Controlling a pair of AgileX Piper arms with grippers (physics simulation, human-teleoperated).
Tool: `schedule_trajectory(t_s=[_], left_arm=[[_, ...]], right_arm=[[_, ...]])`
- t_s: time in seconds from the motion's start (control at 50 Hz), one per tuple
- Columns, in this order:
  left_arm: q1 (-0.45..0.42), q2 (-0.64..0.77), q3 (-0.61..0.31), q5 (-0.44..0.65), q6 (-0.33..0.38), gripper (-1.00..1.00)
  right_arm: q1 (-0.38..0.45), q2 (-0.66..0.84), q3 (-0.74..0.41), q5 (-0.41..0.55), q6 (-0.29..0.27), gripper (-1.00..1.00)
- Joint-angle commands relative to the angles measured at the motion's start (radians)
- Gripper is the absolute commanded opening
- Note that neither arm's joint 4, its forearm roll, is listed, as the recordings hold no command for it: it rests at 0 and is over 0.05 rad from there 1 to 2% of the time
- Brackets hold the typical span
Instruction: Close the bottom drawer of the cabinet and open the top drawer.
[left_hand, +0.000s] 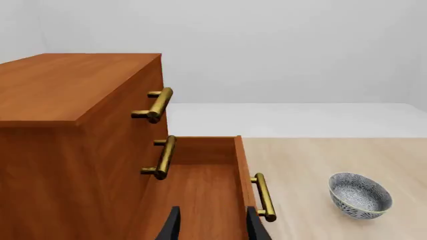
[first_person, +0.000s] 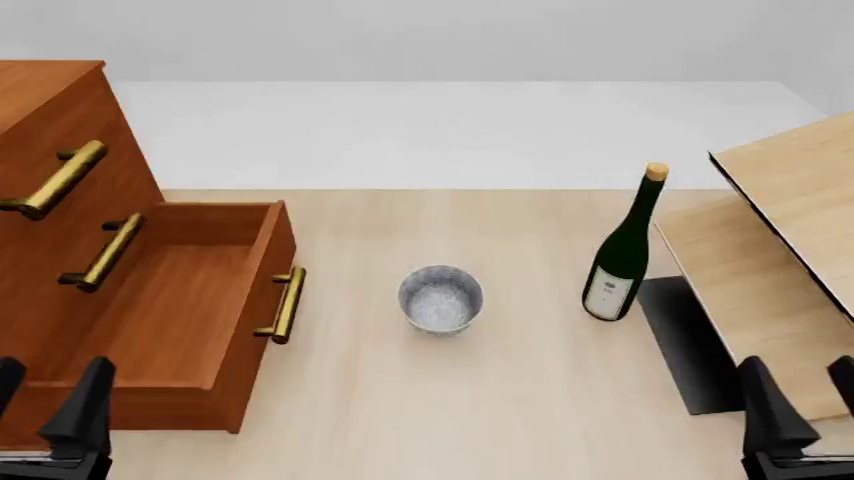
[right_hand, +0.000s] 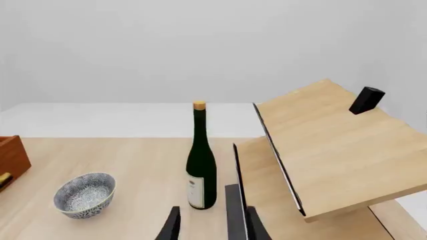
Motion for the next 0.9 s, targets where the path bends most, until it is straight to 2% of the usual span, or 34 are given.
schedule_trajectory(t_s=[0.02,0.38,0.54,0.58,0.64,0.7,0.9], left_arm=[[0.0,0.014,-0.002,-0.009,0.003,1.0],[-0.016,0.038,-0.005,-0.027,0.031,1.0],[-0.041,0.141,-0.051,-0.085,0.038,1.0],[-0.075,0.206,-0.071,-0.119,0.016,1.0],[-0.103,0.284,-0.102,-0.152,0.019,1.0],[-0.112,0.343,-0.155,-0.158,-0.013,1.0],[-0.198,0.553,-0.33,-0.126,-0.011,1.0]], right_arm=[[-0.003,-0.001,-0.001,0.004,-0.003,1.0],[-0.005,-0.004,-0.001,0.008,0.0,1.0],[-0.006,-0.004,-0.001,0.008,0.001,1.0],[-0.005,-0.004,-0.001,0.007,0.0,1.0],[-0.003,-0.004,-0.002,0.007,0.0,1.0],[-0.005,-0.003,-0.002,0.006,0.0,1.0],[-0.008,0.001,-0.004,0.004,0.004,1.0]])
